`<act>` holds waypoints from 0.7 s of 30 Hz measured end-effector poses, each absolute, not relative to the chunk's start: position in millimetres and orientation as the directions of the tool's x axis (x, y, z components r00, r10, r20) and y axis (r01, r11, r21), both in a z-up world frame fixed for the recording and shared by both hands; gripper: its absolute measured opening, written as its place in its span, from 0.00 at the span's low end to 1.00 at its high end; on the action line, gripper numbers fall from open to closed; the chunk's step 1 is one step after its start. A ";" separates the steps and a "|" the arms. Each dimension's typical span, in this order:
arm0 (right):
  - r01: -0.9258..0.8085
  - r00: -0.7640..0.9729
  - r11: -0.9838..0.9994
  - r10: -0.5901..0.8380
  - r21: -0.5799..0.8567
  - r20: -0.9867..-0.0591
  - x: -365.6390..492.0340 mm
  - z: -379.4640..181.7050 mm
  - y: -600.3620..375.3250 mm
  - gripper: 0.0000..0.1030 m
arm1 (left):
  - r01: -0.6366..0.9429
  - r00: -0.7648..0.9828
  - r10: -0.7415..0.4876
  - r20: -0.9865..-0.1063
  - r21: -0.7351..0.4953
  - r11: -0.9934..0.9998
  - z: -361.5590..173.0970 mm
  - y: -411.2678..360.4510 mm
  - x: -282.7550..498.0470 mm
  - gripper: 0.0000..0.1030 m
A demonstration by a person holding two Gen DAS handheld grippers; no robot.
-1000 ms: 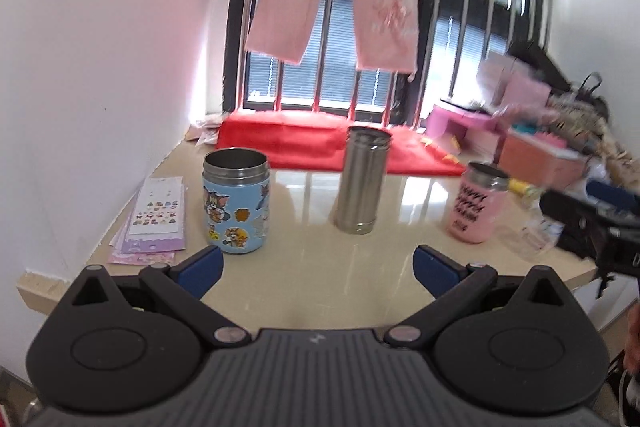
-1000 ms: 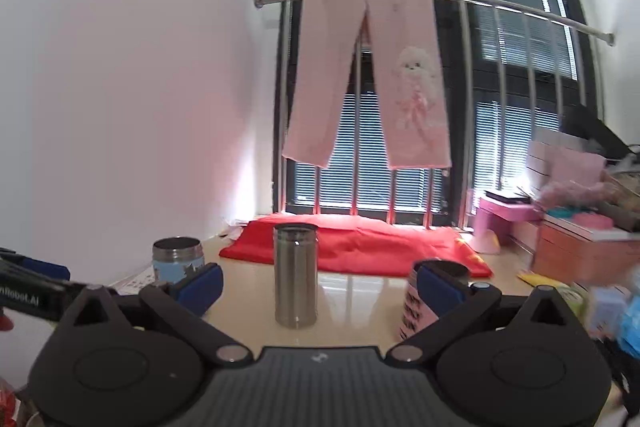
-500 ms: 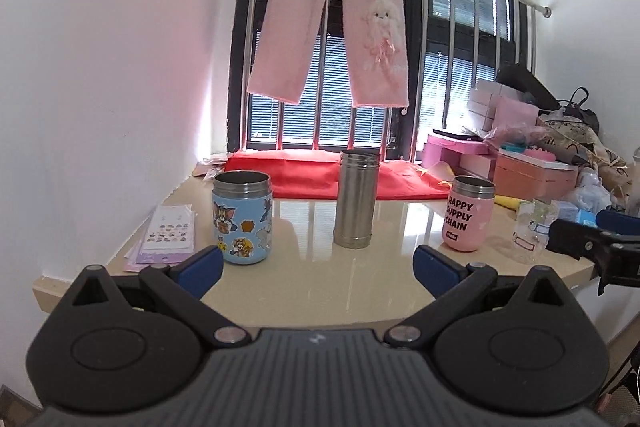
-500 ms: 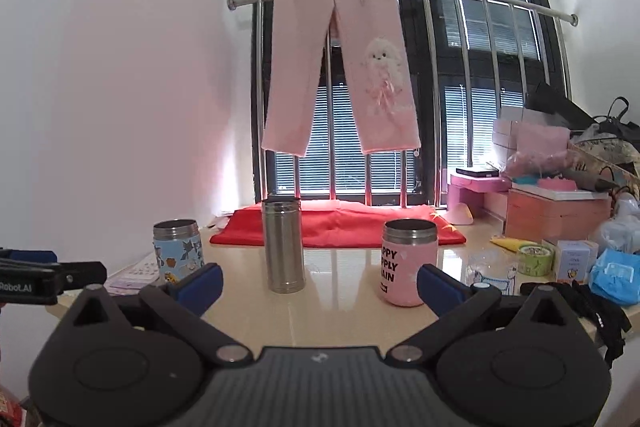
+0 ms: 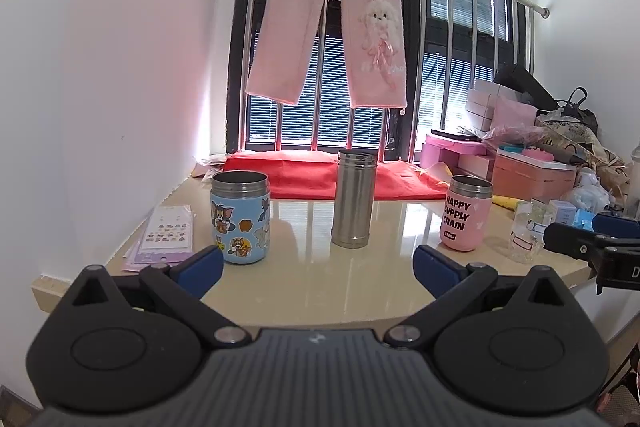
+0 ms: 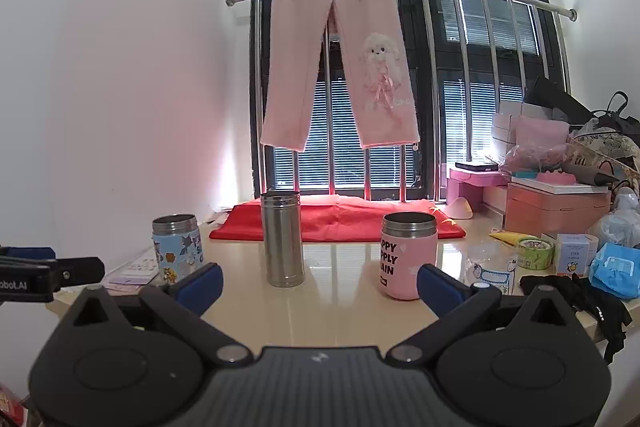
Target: Flip cup upright
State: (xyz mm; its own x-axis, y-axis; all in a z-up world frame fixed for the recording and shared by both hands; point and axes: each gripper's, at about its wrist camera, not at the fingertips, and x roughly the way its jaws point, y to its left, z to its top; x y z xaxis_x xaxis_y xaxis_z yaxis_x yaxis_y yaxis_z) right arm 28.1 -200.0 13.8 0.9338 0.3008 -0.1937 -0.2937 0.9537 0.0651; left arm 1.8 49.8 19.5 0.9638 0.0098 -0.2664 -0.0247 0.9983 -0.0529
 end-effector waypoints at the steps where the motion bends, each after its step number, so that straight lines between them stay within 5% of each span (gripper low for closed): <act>1: -0.293 0.934 0.954 0.300 0.065 -0.194 28.0 13.6 -199.7 1.00 | -0.025 0.964 0.010 -0.267 -0.053 0.998 19.5 49.8 1.8 1.00; 21: -0.291 0.934 0.954 0.299 0.068 -0.197 29.1 12.6 -196.2 1.00 | -0.026 0.965 0.011 -0.261 -0.053 0.998 19.5 49.7 0.2 1.00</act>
State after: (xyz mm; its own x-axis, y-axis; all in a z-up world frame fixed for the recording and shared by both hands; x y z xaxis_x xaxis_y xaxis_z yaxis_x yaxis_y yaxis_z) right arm 29.1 -196.2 12.6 0.9338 0.2986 -0.1970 -0.2908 0.9544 0.0680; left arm 0.2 49.7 19.5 0.9652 0.0107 -0.2611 -0.0255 0.9982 -0.0534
